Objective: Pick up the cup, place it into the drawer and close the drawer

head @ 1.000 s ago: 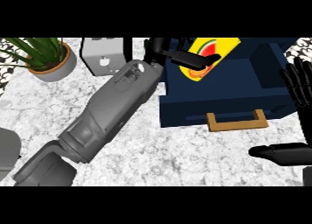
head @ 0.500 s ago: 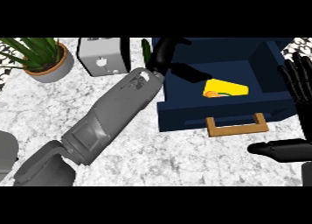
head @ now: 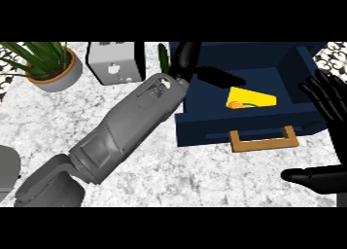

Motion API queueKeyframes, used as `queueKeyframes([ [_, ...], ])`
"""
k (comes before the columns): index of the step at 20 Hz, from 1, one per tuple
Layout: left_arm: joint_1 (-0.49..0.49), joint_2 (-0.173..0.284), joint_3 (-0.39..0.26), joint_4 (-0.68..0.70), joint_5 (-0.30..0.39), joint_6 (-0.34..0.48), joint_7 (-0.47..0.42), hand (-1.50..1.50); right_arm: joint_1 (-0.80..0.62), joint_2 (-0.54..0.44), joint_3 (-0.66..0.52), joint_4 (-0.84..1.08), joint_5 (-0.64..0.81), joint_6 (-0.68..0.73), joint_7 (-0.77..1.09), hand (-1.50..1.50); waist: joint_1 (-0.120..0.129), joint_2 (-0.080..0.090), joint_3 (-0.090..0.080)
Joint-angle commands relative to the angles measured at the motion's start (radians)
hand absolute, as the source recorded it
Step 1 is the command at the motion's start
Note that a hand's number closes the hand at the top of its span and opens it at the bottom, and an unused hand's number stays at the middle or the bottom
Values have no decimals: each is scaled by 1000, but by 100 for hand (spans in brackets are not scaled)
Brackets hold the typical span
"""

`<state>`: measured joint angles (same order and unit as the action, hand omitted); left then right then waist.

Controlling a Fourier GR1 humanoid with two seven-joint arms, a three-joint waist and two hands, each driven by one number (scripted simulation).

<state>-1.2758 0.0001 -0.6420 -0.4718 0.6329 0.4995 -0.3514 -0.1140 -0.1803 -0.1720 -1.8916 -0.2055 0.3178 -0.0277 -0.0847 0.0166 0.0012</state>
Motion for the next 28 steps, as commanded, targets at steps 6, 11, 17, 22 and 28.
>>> queueKeyframes([
  [6, 16, 0, 78, -46, 42, -9, -74, -150, 62, -127, -12, -95, 11, 131, 7, 150, 57, -14, -1],
  [11, 2, 76, 123, -142, 46, -33, 20, -150, 97, -149, 47, -126, 121, 145, 42, 150, 85, -21, -2],
  [17, 122, 183, 140, -334, 48, -12, 121, -150, 128, -126, 113, -155, 337, 77, 31, 150, 110, -28, -2],
  [22, 259, 261, 152, -522, 23, 2, 149, -150, 88, -104, 150, -54, 474, 16, -16, 150, 107, -24, -1],
  [28, 431, 371, 188, -645, 43, -83, 139, -150, -46, -105, 239, 158, 691, -76, -103, 150, 121, -18, -1],
])
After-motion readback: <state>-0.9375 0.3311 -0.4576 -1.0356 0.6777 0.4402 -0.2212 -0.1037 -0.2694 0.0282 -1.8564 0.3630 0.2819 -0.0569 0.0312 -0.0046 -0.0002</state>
